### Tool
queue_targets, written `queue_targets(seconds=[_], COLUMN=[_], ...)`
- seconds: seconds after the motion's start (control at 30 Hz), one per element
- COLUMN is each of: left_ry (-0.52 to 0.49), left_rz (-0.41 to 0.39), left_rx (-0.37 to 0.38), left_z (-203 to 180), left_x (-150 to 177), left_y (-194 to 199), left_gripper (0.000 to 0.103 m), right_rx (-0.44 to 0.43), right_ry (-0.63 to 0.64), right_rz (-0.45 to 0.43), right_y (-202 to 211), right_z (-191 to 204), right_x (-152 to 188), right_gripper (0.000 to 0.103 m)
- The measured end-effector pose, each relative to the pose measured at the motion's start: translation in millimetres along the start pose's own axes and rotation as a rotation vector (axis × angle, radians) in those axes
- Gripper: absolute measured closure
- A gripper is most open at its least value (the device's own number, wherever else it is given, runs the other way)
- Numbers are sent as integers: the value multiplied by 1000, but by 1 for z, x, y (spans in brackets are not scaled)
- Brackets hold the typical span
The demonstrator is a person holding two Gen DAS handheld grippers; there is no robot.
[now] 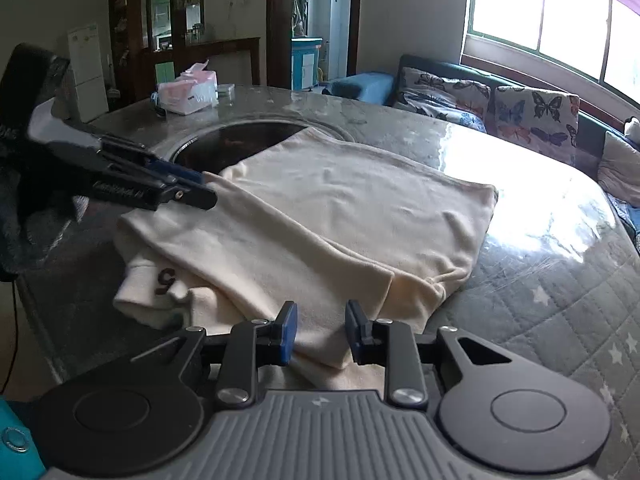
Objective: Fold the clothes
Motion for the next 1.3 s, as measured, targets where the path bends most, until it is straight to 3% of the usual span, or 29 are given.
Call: queue_targets(seconds=[0.33,0.63,0.7,1.0,1.3], left_ry=[-66,-85,-96,-300,-515], left_rz=[18,4,3,29,-49], left_rx=[127,121,119,166,217], left_z=[-41,-28,-22,-25,-61], left_x=[19,14,13,35,53], left_y=[10,29,39,70,59], left_gripper=[69,66,62,55,55], right_rx=[-4,-31,-47,-102,-133], right_ry=[19,10,19,115,239], right_rz=[-16,8,5,26,55], right_y=[13,14,18,33,41], right_z=[7,5,6,14,28], right_x=[0,5,2,2,10], right_gripper=[76,76,70,51,41])
Point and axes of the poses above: each gripper's, at about its wrist camera, not at the fingertips, and y roughly against the way its jaws point, z to its left, x to its underside, the point moved 3 cm from there along -y, roughly the way its jaws point, and after that the axes turned 15 degrees about -z, right-handed, at the moved point
